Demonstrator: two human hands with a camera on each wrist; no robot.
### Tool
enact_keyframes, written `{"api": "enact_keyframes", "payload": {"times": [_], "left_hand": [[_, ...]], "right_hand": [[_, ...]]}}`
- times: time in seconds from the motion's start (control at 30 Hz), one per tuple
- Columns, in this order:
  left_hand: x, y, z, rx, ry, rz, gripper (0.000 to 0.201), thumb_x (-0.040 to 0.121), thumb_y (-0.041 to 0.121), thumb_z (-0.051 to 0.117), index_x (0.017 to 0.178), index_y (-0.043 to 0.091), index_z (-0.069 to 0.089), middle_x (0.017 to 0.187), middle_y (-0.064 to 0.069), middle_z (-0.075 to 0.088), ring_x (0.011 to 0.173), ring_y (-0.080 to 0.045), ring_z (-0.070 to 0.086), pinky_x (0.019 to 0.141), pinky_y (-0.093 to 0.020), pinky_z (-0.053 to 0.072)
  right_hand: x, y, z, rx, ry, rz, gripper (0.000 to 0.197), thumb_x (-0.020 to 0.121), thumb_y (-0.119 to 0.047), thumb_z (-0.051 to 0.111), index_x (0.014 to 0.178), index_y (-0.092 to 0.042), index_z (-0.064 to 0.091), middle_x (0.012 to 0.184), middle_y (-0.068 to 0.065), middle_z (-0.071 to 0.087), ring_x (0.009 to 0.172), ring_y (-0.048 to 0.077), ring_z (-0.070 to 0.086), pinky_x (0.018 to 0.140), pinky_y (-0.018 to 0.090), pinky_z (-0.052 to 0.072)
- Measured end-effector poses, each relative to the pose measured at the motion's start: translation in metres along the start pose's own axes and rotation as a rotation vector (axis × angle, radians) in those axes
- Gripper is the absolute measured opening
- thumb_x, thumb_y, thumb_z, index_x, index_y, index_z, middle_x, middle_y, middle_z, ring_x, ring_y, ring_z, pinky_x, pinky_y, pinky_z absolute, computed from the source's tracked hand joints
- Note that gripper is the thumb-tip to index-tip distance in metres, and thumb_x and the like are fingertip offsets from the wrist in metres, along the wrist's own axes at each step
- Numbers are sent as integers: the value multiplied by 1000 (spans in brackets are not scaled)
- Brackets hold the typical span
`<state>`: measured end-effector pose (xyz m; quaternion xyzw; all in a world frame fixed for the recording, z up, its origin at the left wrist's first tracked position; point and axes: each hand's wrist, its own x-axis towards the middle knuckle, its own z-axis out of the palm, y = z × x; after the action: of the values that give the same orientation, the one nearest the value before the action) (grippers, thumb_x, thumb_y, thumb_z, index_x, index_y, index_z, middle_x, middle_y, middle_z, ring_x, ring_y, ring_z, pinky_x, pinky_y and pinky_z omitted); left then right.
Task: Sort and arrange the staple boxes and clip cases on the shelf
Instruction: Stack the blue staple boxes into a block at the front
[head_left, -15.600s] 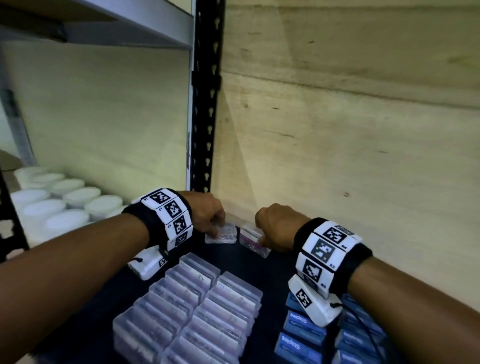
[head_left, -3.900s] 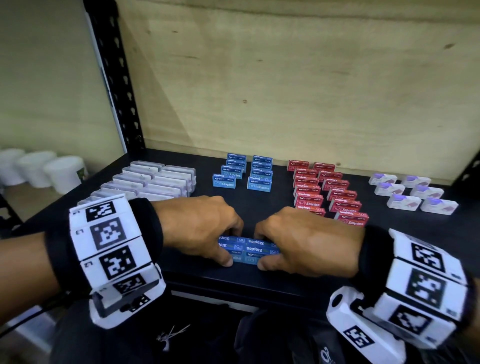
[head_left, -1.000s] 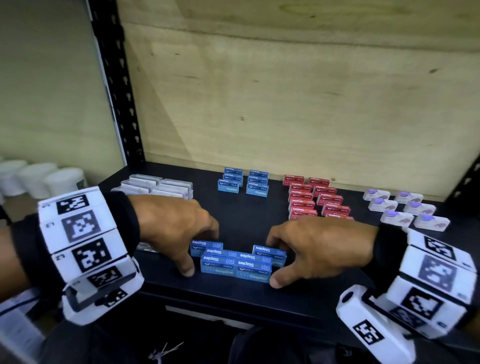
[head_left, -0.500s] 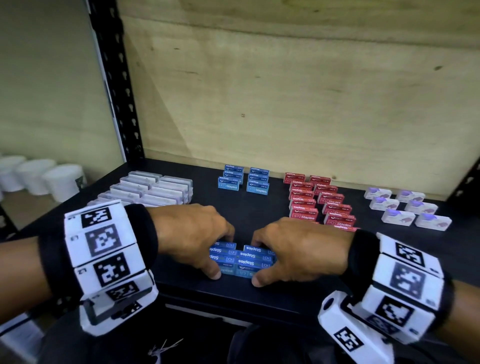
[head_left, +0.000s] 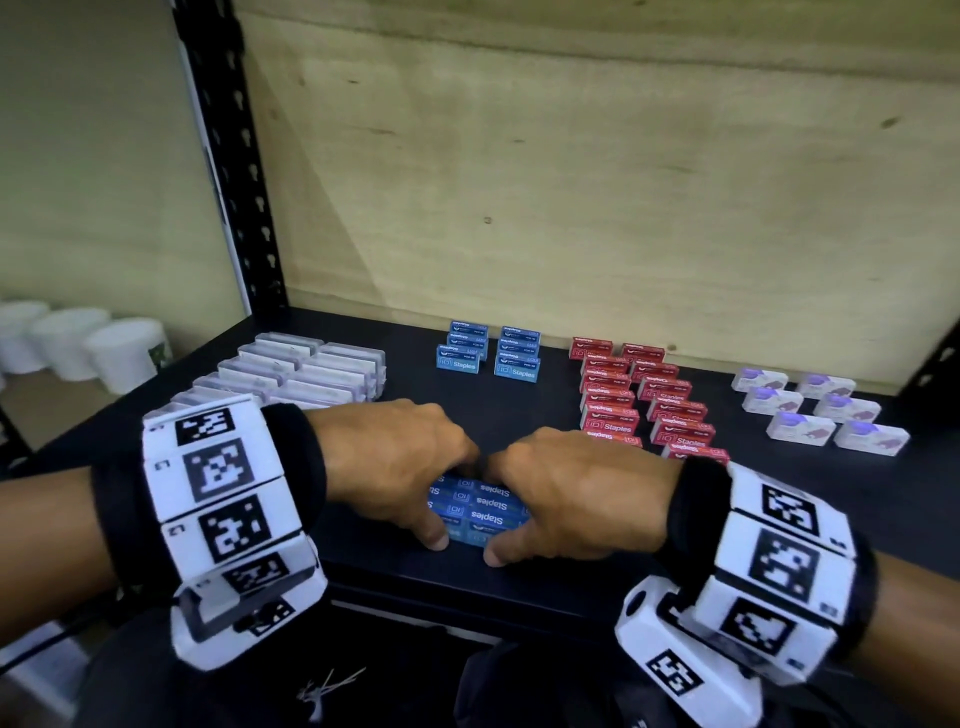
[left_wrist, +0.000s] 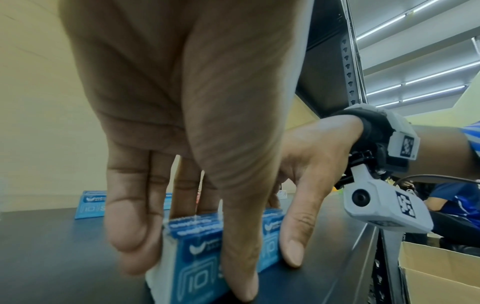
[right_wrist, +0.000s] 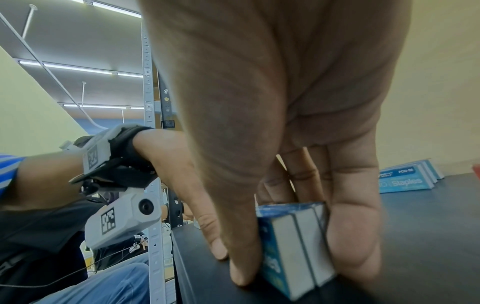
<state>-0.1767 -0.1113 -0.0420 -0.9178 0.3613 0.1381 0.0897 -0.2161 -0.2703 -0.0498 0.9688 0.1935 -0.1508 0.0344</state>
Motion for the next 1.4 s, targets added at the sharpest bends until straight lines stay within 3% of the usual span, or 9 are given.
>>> {"api": "enact_keyframes", "payload": {"times": [0.33, 0.43, 0.5, 0.6, 0.73, 0.93, 1.1, 1.3, 1.4], "left_hand": [[-1, -4, -3, -35, -44, -1, 57, 67, 60, 76, 116, 40, 54, 104, 14, 59, 95, -11, 59, 83, -35, 53], [-2, -11, -14, -51, -96, 15, 75, 62, 54, 84, 126, 41, 48, 103, 19, 52, 94, -3, 54, 81, -22, 48], [-2, -20, -26, -62, -101, -7, 82, 60, 50, 87, 131, 40, 46, 91, 21, 49, 77, 5, 50, 64, -6, 39], [4, -36, -47, -22, -76, -72, 85, 61, 52, 85, 134, 42, 42, 84, 22, 49, 76, 3, 49, 61, -7, 37], [24, -56, -74, 79, 24, -145, 71, 69, 60, 76, 131, 38, 49, 117, 12, 59, 100, -12, 55, 80, -24, 42], [81, -83, -95, 174, 61, -210, 48, 79, 59, 68, 120, 36, 58, 110, 14, 62, 96, -13, 56, 74, -29, 41], [127, -99, -86, 265, 16, -234, 35, 80, 57, 68, 104, 31, 66, 98, 10, 63, 88, -17, 59, 67, -28, 43], [156, -107, -80, 228, -82, -216, 31, 80, 47, 74, 104, 27, 69, 96, 12, 66, 84, -14, 59, 71, -28, 45], [165, -108, -81, 186, -117, -204, 17, 81, 40, 75, 89, 26, 69, 94, 12, 67, 78, -11, 57, 68, -25, 44]], "right_hand": [[-1, 1, -1, 6, -39, 0, 58, 79, -64, 67, 114, -19, 58, 101, 1, 61, 85, 22, 63, 76, 41, 57], [-5, 8, -13, -16, -118, -43, 69, 73, -67, 71, 122, -22, 50, 107, -4, 60, 92, 19, 61, 81, 40, 55], [-6, 17, -27, -45, -153, -37, 77, 69, -68, 74, 129, -28, 46, 101, -12, 56, 91, 14, 57, 79, 33, 50], [2, 34, -49, -58, -182, 7, 80, 69, -65, 76, 135, -32, 46, 98, -20, 53, 91, 9, 55, 81, 28, 46], [27, 59, -76, -63, -133, 74, 68, 72, -62, 75, 130, -32, 54, 113, -14, 63, 102, 14, 60, 96, 36, 49], [74, 92, -96, -100, -35, 127, 45, 85, -52, 69, 118, -22, 62, 107, -7, 64, 95, 18, 59, 80, 28, 42], [113, 114, -92, -150, -35, 128, 38, 88, -46, 68, 106, -12, 71, 103, 5, 73, 92, 23, 66, 73, 30, 49], [142, 128, -84, -171, -117, 96, 32, 85, -43, 73, 97, -13, 76, 92, 2, 75, 88, 21, 71, 77, 31, 54], [148, 132, -82, -139, -154, 79, 29, 85, -40, 74, 95, -13, 76, 89, 0, 76, 86, 19, 72, 79, 31, 56]]}}
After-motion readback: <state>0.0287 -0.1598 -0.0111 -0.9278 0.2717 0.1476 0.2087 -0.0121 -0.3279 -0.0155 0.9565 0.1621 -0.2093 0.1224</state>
